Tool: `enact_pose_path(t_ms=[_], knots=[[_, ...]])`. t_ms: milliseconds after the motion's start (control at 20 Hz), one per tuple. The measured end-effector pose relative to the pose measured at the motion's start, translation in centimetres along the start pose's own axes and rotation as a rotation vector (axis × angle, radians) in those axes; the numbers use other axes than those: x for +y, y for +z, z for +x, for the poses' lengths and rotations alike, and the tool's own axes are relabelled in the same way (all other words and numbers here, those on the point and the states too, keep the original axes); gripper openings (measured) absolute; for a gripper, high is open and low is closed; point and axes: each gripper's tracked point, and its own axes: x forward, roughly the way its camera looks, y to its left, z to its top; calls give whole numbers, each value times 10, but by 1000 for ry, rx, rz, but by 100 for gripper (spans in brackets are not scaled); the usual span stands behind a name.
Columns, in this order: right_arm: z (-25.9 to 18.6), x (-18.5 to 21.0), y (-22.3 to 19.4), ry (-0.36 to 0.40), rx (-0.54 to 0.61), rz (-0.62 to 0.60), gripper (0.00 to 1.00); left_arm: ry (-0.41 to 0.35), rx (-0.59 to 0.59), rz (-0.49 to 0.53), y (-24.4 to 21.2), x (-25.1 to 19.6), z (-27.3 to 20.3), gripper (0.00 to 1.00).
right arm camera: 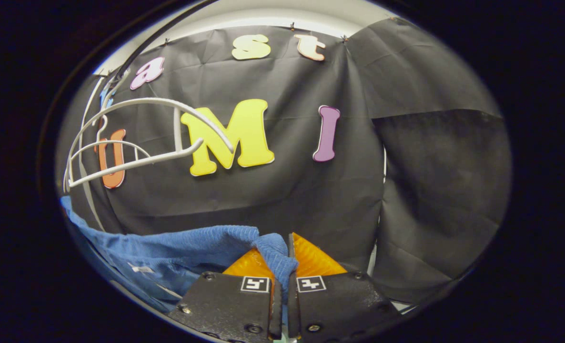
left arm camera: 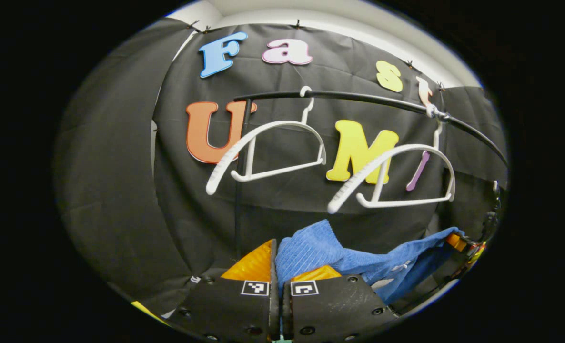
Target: Grasp the clothes on the hanger with both hands and then place them into the laundry hamper below.
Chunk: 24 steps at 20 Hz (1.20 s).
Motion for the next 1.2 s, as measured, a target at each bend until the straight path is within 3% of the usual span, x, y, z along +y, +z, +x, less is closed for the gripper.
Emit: enact_pose_path(t_ms=[50,250,350,750,950,1000,1150,1200], knots=[[-6,0,-3,2,5,7,8,-5,2,15,-3,-4,-4,3],[-33,16,-11,60,24,19,8,-60,-7,62,-12,-25,-30,7],[-45,30,-13,108,24,18,8,-84,-10,81,-13,-37,-34,3],[-82,107,-22,353,58,12,8,-186,2,140,-37,-92,-51,3],[-96,145,-26,487,94,39,8,-225,7,131,-41,-115,-50,3],[-98,153,-27,522,108,57,8,-232,8,131,-42,-120,-50,7],[-108,174,-32,604,144,89,8,-263,11,99,-48,-134,-50,7],[-109,179,-35,629,154,92,8,-281,21,83,-52,-140,-46,3]])
